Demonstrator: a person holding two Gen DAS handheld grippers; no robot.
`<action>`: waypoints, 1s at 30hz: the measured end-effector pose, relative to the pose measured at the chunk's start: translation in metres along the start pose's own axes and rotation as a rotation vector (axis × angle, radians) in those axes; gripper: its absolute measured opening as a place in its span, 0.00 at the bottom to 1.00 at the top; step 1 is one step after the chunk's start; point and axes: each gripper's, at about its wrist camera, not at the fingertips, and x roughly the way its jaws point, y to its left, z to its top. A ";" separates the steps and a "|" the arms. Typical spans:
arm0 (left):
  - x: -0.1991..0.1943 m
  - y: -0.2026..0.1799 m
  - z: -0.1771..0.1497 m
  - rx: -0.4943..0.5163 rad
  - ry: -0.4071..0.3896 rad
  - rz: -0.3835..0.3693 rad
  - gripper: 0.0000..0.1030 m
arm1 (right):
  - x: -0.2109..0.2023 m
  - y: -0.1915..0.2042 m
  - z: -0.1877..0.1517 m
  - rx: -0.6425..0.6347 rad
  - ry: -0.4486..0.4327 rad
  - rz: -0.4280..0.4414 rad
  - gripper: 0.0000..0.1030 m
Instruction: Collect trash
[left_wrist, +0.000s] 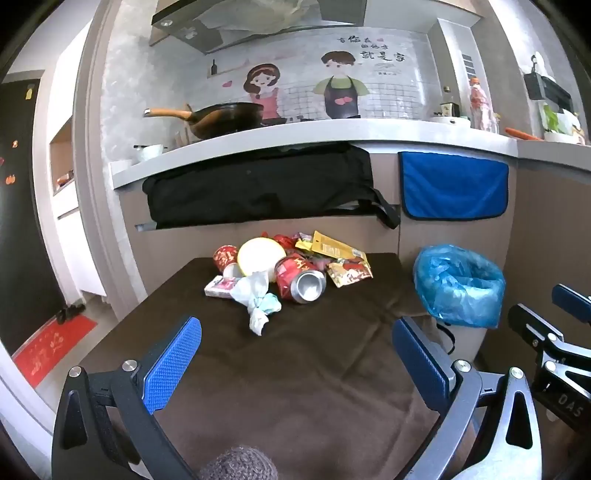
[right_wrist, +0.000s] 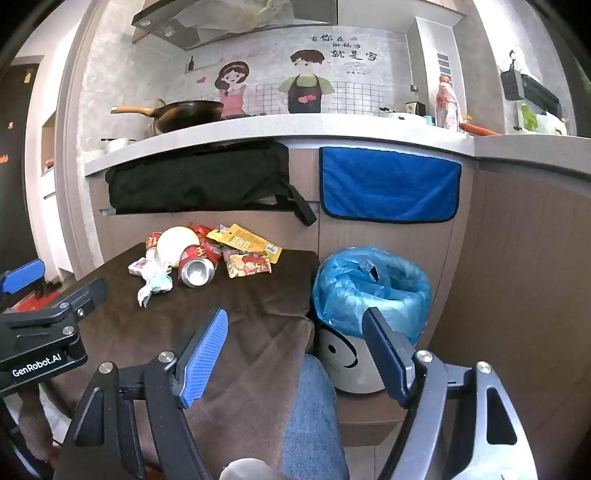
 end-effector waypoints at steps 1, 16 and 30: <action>0.000 0.000 0.000 0.004 0.001 -0.004 0.99 | 0.000 0.000 0.000 0.000 0.007 -0.002 0.71; 0.001 0.002 0.001 -0.014 0.009 0.012 0.99 | 0.000 0.004 0.003 -0.012 0.018 0.001 0.71; 0.002 0.005 -0.001 -0.017 0.013 0.011 0.99 | 0.002 0.004 0.003 -0.014 0.015 0.001 0.71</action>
